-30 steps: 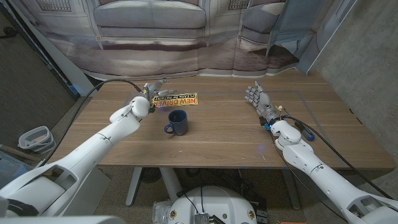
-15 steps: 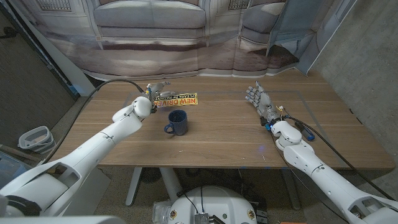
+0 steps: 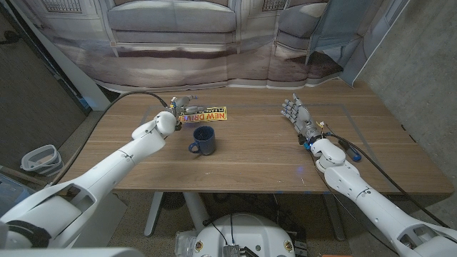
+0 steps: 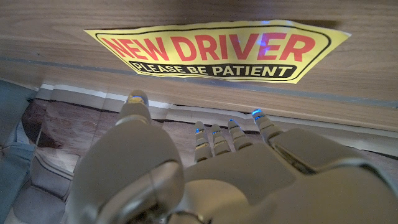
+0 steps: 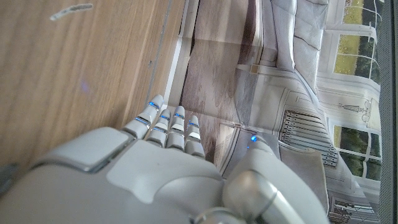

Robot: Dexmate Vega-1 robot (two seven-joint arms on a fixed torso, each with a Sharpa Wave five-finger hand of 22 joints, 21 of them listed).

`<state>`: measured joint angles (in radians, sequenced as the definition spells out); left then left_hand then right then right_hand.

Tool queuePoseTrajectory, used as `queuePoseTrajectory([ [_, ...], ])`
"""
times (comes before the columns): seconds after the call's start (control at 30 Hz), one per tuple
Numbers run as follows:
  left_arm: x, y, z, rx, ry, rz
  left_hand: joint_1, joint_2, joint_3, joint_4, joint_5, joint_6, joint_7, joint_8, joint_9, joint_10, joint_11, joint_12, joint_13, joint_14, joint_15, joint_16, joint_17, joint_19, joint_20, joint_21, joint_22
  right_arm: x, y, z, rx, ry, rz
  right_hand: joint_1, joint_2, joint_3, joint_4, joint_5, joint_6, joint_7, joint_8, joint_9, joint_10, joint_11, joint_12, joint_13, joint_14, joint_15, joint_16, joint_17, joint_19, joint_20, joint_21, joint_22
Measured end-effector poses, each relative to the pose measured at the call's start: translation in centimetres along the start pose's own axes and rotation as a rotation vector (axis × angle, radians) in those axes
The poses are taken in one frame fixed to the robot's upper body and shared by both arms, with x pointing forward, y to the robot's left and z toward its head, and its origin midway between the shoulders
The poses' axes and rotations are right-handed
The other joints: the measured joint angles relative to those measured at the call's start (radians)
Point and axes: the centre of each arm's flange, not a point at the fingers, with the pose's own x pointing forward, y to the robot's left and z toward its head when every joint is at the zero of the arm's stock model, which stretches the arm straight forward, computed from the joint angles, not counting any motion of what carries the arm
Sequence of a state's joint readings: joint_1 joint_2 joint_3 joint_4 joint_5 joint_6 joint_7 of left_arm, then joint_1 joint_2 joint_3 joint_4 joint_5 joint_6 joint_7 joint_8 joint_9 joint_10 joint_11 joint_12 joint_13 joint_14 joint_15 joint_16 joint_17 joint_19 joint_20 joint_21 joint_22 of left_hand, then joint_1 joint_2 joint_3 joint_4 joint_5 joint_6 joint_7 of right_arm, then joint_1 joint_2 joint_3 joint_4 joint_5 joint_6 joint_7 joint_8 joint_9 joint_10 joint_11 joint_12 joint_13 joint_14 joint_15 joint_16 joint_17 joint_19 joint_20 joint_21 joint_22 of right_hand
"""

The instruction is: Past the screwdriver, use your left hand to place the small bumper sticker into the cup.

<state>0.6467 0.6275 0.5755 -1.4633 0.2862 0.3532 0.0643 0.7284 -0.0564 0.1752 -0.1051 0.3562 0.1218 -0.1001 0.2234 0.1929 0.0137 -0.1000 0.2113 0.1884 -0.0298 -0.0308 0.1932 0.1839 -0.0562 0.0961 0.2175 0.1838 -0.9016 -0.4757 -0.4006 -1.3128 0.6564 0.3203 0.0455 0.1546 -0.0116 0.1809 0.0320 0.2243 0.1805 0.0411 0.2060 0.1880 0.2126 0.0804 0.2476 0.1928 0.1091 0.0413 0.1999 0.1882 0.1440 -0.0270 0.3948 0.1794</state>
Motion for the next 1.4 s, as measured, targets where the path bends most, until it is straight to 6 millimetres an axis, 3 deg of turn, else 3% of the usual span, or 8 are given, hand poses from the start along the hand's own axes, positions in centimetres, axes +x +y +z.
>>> queuePoseTrajectory([
  [1.4,1.1,-2.7,-0.8,-0.042,0.010,-0.046,0.024,0.013,0.004,-0.004,0.000,0.011,0.000,0.000,0.000,0.014,-0.004,0.000,0.000,0.000,0.000,0.000,-0.003,0.007,-0.029,0.000,0.000,-0.2,-0.2,0.4,-0.010,-0.010,-0.005,0.004,0.004,-0.004,-0.004,0.000,0.000,0.000,0.000,0.000,0.009,0.002,0.000,0.000,0.000,0.000,0.000,0.000,0.009,-0.002,-0.010,0.000],
])
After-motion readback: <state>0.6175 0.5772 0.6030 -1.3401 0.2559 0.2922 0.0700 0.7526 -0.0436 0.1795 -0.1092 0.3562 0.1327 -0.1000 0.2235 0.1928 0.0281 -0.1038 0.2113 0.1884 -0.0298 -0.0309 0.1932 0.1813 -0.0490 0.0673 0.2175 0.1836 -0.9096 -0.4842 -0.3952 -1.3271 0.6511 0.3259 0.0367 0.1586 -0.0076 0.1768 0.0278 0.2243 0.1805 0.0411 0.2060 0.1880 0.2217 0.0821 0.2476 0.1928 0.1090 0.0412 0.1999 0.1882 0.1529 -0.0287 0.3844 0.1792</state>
